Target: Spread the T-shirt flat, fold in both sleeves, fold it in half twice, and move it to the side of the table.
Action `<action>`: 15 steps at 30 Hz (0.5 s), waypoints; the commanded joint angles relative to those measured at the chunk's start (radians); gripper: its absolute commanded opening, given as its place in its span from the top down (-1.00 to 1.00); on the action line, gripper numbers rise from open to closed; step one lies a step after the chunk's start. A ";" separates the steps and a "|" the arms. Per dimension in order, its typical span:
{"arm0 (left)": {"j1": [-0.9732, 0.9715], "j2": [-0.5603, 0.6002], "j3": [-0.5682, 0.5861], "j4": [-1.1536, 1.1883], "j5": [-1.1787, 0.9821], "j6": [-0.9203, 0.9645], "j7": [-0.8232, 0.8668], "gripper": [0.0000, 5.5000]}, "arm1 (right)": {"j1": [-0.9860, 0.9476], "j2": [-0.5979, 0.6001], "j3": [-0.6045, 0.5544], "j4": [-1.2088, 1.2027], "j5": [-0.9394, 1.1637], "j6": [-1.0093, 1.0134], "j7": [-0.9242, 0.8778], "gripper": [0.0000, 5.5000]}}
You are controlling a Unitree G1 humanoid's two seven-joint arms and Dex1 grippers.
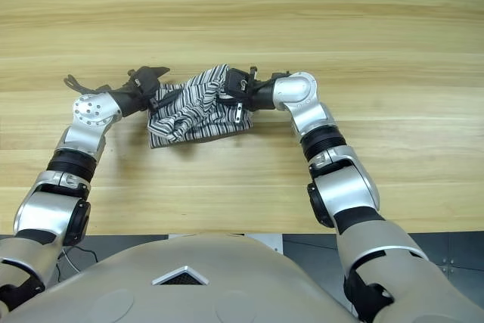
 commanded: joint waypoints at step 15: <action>0.022 -0.017 -0.015 0.017 0.018 0.034 -0.015 0.02 | -0.057 -0.011 -0.036 -0.015 -0.055 -0.023 -0.055 0.40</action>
